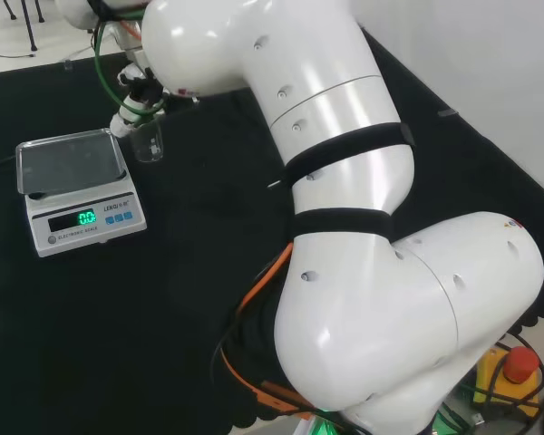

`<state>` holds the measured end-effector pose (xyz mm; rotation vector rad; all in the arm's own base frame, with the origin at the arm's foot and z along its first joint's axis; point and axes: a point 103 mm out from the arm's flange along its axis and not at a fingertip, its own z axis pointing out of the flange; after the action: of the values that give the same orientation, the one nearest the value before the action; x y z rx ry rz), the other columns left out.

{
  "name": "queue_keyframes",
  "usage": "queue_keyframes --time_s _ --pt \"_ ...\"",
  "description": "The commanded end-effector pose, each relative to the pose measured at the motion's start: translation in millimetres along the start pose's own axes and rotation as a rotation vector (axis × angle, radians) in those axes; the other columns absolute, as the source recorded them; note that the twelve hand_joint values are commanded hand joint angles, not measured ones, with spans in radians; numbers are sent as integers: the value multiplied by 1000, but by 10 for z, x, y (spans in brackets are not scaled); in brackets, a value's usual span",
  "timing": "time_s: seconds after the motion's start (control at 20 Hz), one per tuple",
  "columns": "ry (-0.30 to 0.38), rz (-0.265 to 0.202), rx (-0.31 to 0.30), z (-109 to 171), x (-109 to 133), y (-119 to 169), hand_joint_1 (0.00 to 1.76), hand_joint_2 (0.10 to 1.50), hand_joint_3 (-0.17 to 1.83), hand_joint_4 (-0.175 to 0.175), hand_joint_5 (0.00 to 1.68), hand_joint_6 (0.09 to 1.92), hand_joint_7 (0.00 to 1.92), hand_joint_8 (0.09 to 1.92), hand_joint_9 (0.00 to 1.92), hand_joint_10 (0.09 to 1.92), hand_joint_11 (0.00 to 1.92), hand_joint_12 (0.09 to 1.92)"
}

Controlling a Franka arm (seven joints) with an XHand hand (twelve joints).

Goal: Pick up the beaker.

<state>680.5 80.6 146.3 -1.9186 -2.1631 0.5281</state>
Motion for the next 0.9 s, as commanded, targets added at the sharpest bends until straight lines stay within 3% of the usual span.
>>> queue_keyframes --time_s 0.05,0.4,0.9 --pt "-32 8 45 178 -6 44 568 722 49 38 0 87 0 420 94 879 0 1371" --pt "-31 34 58 269 -107 67 569 723 48 39 0 87 0 416 87 881 0 1364" --pt "-29 66 23 330 -51 110 688 760 58 55 141 87 38 615 214 889 0 1517"
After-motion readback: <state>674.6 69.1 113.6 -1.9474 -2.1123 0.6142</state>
